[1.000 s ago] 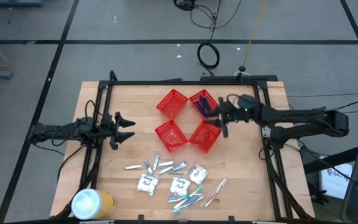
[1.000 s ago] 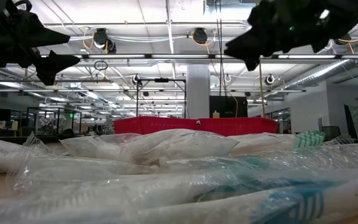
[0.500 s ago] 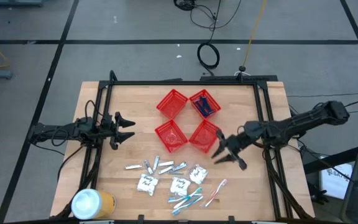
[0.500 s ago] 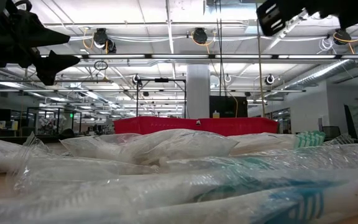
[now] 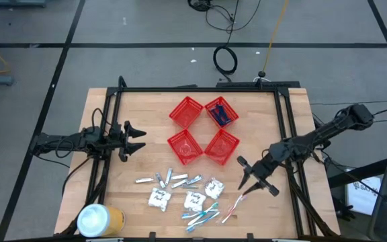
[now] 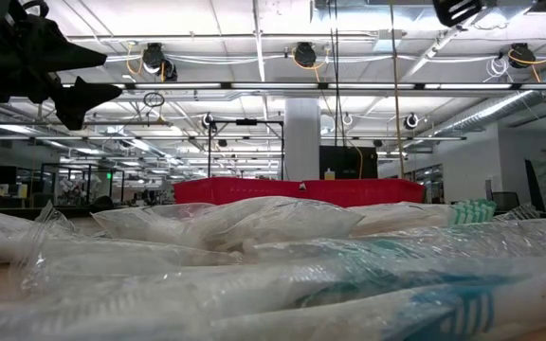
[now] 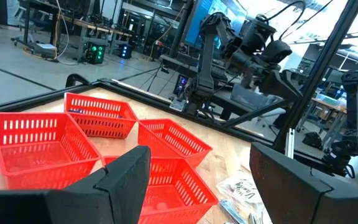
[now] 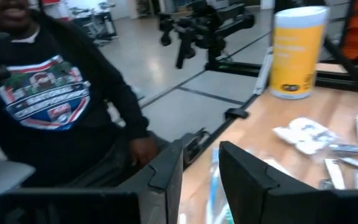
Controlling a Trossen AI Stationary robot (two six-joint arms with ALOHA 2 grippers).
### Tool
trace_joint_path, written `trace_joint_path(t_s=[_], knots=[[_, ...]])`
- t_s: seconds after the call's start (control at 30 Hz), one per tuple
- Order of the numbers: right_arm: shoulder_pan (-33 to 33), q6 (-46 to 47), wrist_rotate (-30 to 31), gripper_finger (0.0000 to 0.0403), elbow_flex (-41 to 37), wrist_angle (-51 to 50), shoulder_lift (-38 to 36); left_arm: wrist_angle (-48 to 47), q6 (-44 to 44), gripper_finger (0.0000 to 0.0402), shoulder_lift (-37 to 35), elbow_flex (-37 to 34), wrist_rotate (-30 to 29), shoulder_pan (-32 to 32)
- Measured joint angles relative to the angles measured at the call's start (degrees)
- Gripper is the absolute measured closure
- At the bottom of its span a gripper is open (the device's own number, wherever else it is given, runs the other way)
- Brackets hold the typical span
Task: Pick & Place Travel size toiletries
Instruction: Put the orange toothbrush into the bottom right red bin
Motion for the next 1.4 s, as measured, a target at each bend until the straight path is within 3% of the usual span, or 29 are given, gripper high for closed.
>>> trace_joint_path(t_s=[0.2, 0.47, 0.53, 0.63, 0.8, 1.0, 1.4], knots=[[5.9, 0.0, 0.0, 0.0309, 0.0, 0.8, 2.3, 0.0, 0.0, 0.0131, 0.0, 0.0, 0.0, 0.0], [12.2, -0.3, 0.3, 0.0306, 0.0, 16.4, 12.3, 0.0, 0.0, 0.0131, 0.0, 0.0, 0.0, 0.0], [13.6, -1.3, 4.4, 0.0299, 0.0, 18.6, 15.3, 0.0, 0.0, 0.0131, 0.0, 0.0, 0.0, 0.0], [15.2, -1.1, 14.6, 0.0279, 1.2, 14.0, 18.5, 0.0, 0.0, 0.0131, 0.0, 0.0, 0.0, 0.0], [15.7, 2.9, 26.9, 0.0235, 4.5, -4.7, 22.2, 0.0, 0.0, 0.0131, 0.0, 0.0, 0.0, 0.0], [16.0, 6.4, 27.1, 0.0212, 4.7, -14.4, 27.1, 0.0, 0.0, 0.0131, 0.0, 0.0, 0.0, 0.0], [16.2, 3.5, 27.3, 0.0233, 4.7, -20.7, 29.6, 0.0, 0.0, 0.0131, 0.0, 0.0, 0.0, 0.0]])
